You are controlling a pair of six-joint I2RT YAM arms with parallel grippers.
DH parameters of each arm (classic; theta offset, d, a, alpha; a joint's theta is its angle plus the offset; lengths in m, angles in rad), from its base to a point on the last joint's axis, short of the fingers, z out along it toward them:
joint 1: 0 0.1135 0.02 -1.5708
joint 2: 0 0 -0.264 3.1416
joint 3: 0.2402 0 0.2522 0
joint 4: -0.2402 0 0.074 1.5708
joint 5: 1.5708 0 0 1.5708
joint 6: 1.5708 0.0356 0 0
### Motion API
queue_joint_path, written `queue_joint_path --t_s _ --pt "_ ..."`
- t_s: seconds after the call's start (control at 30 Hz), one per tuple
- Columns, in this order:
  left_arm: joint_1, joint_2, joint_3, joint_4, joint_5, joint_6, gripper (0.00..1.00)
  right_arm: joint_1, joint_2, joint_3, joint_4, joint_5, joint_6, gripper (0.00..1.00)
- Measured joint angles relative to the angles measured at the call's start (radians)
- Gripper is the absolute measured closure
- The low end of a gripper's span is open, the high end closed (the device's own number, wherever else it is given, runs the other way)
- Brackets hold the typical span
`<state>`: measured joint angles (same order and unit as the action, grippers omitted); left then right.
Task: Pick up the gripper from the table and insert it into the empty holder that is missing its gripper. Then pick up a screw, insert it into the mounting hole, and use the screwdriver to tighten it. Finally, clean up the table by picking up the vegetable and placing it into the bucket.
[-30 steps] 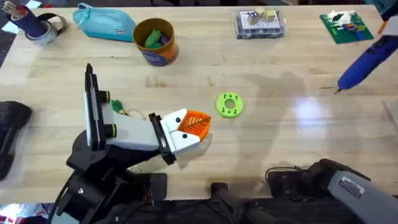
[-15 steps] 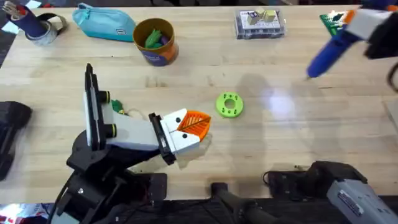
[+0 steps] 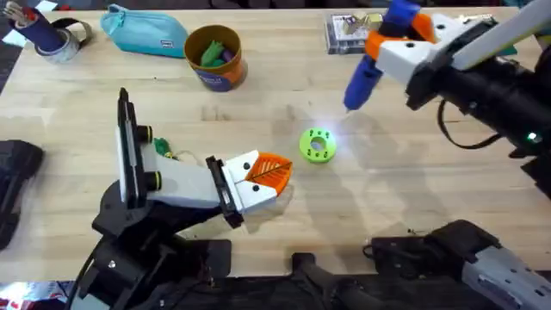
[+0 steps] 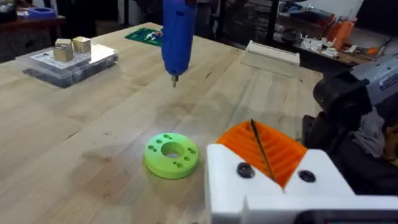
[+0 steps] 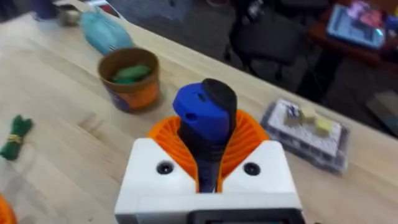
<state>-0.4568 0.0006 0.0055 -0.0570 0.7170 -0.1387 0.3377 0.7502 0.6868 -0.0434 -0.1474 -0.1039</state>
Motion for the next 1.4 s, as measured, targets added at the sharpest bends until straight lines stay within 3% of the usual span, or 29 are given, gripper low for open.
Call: queue_joint_path --t_s 0.27,0.4,0.8,1.4 --pt "0.0 0.0 0.0 0.0 0.0 0.0 0.985 0.183 0.0 0.0 0.134 0.0 0.038 0.889" --pt "0.0 0.0 0.0 0.0 0.0 0.0 0.985 0.233 0.0 0.0 0.192 -0.017 0.083 0.894" --pt "0.0 0.0 0.0 0.0 0.0 0.0 0.985 0.251 0.099 0.0 0.407 -0.189 0.265 0.907" --pt "0.0 0.0 0.0 0.0 0.0 0.0 0.985 0.308 0.232 0.103 0.422 -0.411 0.321 0.917"
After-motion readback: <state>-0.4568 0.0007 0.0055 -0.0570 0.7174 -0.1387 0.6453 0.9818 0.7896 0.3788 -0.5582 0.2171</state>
